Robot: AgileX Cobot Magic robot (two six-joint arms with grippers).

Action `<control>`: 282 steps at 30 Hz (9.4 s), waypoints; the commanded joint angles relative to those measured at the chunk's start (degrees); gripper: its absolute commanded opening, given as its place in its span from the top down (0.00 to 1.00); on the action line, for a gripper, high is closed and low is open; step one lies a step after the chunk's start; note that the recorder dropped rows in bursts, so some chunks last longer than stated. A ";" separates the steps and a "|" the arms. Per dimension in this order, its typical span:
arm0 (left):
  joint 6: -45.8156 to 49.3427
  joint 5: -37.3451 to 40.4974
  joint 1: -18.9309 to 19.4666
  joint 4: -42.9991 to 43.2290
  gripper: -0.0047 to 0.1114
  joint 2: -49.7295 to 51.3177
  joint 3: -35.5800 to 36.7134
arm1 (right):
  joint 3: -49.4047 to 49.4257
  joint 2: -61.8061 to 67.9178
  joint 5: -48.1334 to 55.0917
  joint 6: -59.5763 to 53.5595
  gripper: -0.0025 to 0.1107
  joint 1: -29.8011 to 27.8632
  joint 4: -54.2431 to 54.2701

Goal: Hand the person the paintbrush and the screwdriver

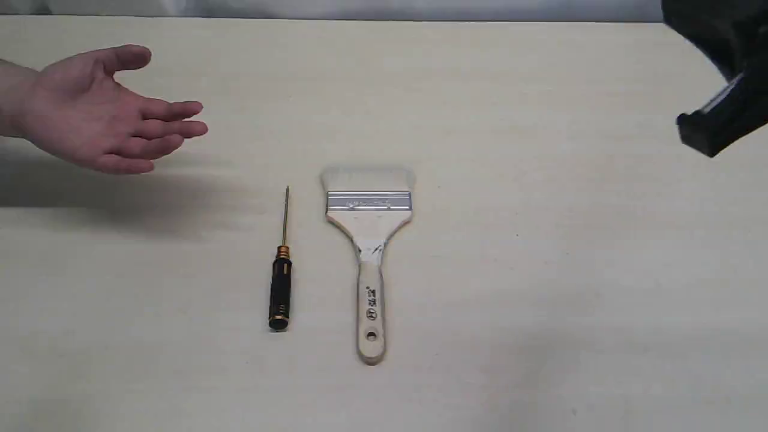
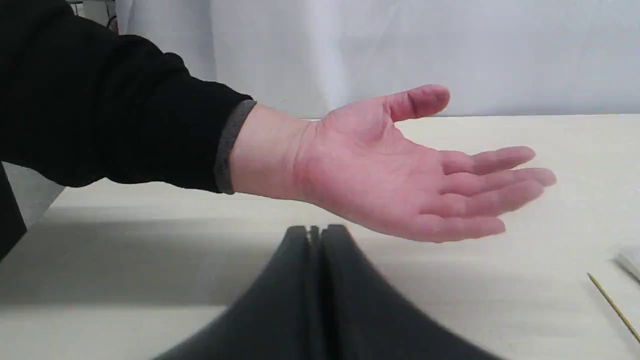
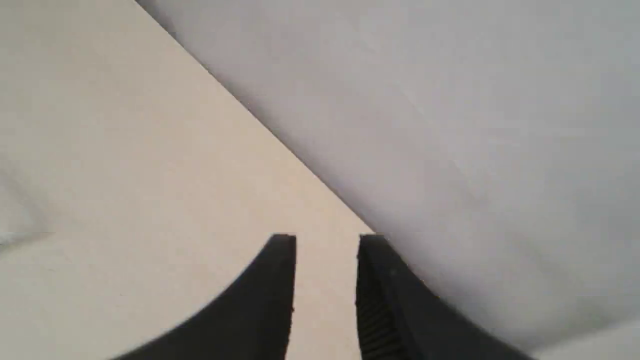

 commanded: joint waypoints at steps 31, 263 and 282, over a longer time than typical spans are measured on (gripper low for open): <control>-0.12 -0.22 -0.47 -0.23 0.96 -0.14 0.12 | -43.02 47.65 63.95 -35.79 0.46 38.62 89.80; -0.12 -0.33 -0.47 -0.25 0.96 -0.14 0.12 | -68.29 70.58 40.02 -50.85 0.57 48.62 93.65; -0.12 -0.36 -0.47 -0.04 0.96 -0.14 0.12 | -44.65 43.97 33.71 -50.59 0.94 47.65 91.45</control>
